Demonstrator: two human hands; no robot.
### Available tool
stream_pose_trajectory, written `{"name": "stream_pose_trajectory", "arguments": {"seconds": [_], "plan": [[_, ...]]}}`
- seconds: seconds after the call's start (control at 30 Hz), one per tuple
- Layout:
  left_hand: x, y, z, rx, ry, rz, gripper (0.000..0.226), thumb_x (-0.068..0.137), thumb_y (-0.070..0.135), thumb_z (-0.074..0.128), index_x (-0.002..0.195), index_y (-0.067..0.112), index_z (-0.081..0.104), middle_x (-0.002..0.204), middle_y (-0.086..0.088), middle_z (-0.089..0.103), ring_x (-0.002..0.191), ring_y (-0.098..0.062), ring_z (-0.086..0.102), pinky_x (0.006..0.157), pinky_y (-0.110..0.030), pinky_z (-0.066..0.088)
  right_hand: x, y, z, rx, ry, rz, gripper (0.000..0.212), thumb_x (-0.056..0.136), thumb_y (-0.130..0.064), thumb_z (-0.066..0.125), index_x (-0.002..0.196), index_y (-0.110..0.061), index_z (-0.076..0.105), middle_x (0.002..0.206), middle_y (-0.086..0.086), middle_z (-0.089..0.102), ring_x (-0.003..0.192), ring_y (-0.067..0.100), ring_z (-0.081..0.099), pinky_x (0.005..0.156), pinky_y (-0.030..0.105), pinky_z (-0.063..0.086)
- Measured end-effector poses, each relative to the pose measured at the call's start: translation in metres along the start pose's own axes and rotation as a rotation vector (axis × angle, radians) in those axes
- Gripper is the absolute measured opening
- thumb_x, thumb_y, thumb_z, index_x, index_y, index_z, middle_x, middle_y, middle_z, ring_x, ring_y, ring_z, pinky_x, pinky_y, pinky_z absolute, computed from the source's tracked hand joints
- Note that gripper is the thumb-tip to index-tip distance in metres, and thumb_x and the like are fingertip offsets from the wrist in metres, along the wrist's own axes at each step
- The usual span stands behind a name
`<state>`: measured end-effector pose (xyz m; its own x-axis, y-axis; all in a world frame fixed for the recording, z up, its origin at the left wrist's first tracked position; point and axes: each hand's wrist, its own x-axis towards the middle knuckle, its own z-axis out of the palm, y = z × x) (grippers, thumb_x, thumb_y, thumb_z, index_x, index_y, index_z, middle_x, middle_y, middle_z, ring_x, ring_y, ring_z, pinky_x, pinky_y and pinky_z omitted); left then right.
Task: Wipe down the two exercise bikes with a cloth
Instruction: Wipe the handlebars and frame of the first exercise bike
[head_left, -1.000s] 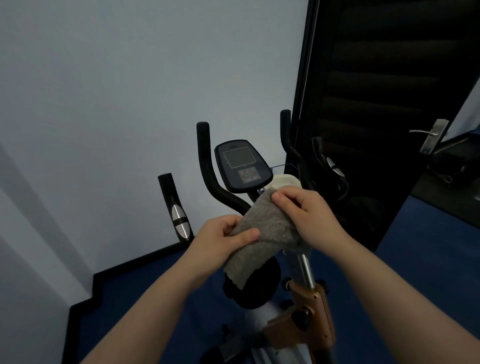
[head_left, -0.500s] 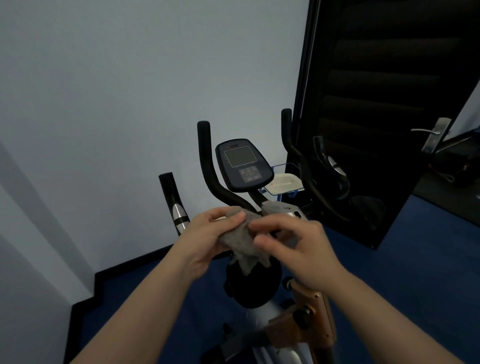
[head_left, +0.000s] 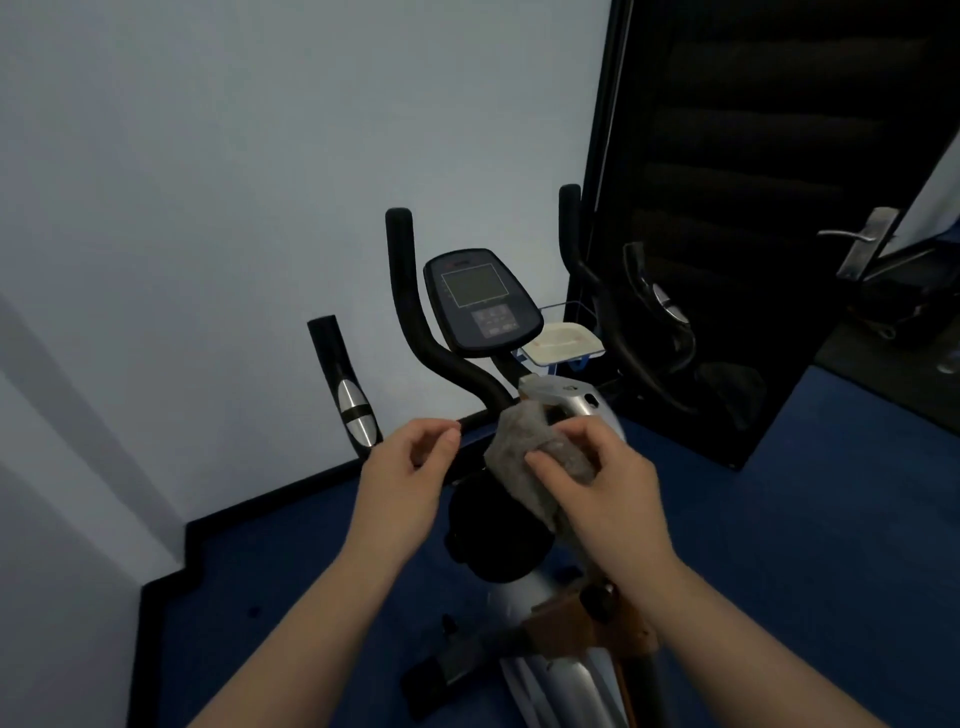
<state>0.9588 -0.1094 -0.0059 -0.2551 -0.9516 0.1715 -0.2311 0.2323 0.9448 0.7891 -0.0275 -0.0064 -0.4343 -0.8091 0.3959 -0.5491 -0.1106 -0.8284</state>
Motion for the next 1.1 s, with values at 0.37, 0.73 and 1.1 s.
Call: {"name": "stream_pose_trajectory", "arguments": {"seconds": [0.37, 0.73, 1.1], "plan": [[-0.026, -0.038, 0.032, -0.257, 0.027, -0.101, 0.041, 0.105, 0.034, 0.031, 0.107, 0.023, 0.070, 0.101, 0.008, 0.073, 0.095, 0.002, 0.066, 0.076, -0.007, 0.047, -0.047, 0.015, 0.029, -0.420, -0.079, -0.365, 0.037, 0.097, -0.037, 0.048, 0.122, -0.021, 0.069, 0.107, -0.006, 0.063, 0.088, 0.010, 0.061, 0.067, 0.026, 0.053], [-0.030, -0.045, 0.045, -0.421, 0.070, -0.175, 0.055, 0.092, 0.058, 0.024, 0.104, 0.031, 0.070, 0.098, 0.016, 0.073, 0.095, 0.003, 0.065, 0.073, -0.004, 0.044, -0.034, 0.026, 0.064, -0.657, -0.176, -0.334, 0.050, 0.104, -0.040, 0.017, 0.151, -0.030, 0.032, 0.156, -0.005, 0.033, 0.147, 0.012, 0.022, 0.119, 0.046, 0.013], [-0.028, -0.046, 0.056, -0.499, 0.062, -0.207, 0.058, 0.089, 0.061, 0.030, 0.105, 0.023, 0.071, 0.100, 0.007, 0.075, 0.097, -0.004, 0.068, 0.075, -0.010, 0.049, -0.051, 0.031, 0.062, -0.663, -0.134, -0.353, 0.047, 0.103, -0.032, 0.024, 0.146, -0.023, 0.043, 0.155, -0.004, 0.035, 0.147, 0.013, 0.023, 0.119, 0.048, 0.010]]}}
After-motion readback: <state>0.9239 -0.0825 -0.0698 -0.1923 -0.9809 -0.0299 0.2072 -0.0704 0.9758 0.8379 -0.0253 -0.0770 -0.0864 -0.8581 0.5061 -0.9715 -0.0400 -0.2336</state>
